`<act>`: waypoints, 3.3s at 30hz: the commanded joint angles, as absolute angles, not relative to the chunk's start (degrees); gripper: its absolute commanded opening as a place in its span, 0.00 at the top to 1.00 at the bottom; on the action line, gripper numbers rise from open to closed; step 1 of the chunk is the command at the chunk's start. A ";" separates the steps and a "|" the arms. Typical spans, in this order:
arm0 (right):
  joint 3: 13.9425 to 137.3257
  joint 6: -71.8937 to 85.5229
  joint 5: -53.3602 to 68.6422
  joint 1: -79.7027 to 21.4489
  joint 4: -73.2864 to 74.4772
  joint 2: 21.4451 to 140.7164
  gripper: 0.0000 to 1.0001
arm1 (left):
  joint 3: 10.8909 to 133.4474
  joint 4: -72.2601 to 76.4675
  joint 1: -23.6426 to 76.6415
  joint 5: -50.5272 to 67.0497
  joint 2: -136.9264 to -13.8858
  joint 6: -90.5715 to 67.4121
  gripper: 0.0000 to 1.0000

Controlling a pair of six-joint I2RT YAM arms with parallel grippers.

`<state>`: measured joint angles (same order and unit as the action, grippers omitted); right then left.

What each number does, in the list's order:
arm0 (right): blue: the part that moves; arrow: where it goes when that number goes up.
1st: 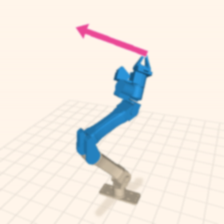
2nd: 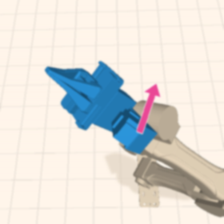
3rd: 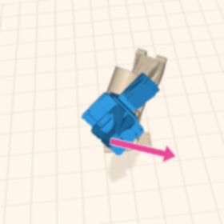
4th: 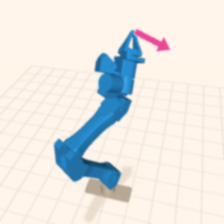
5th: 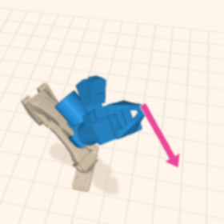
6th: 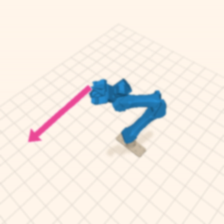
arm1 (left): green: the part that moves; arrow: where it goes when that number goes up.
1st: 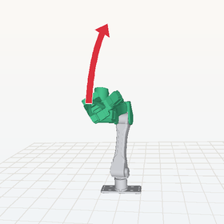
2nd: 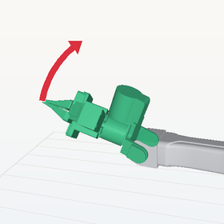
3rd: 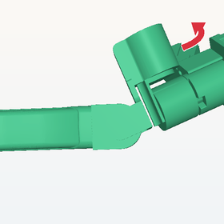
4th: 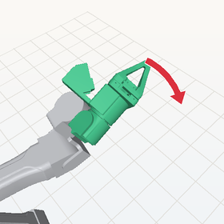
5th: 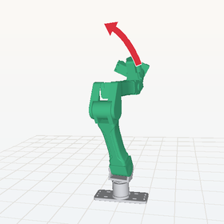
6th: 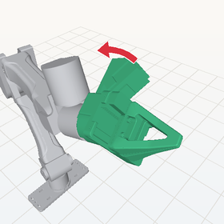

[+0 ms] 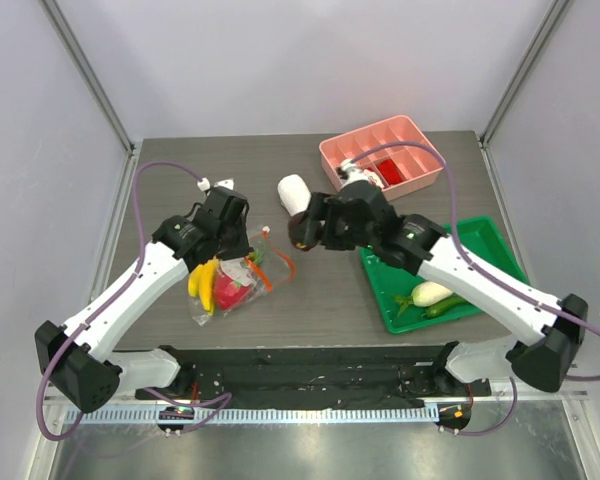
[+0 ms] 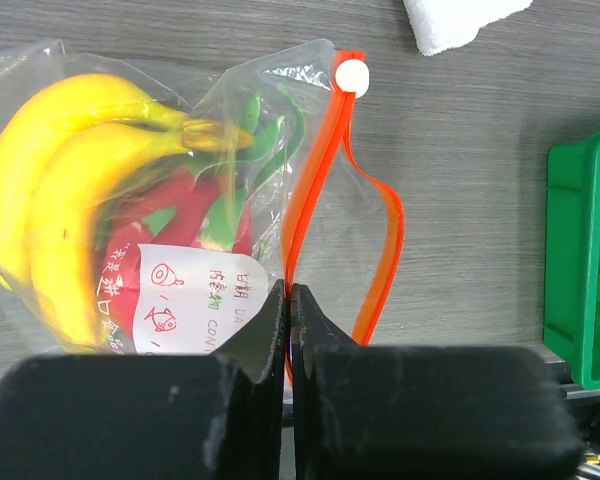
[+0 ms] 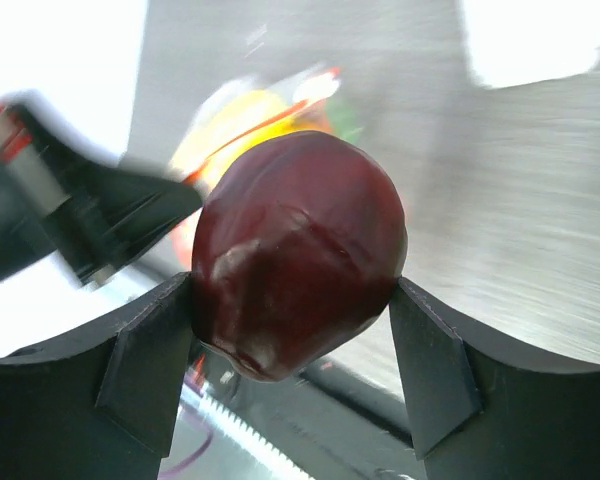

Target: Open the zip-top bag and remove the fake food

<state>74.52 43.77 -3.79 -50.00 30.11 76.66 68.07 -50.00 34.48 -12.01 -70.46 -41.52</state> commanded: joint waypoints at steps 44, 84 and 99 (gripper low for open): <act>78.48 44.54 -1.15 -47.26 28.34 89.44 0.07 | 70.58 -51.33 34.37 -11.87 -67.85 -40.61 1.00; 80.95 61.35 -2.99 -52.73 0.26 115.13 0.35 | 70.66 -50.62 34.37 -10.81 -67.50 -41.40 1.00; 87.81 53.01 -0.79 -53.00 7.12 117.87 0.99 | 69.70 -51.85 34.37 -12.83 -66.88 -42.45 1.00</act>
<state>85.69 57.36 -1.21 -52.66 6.92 121.23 69.60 -51.33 34.48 -11.40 -68.69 -41.63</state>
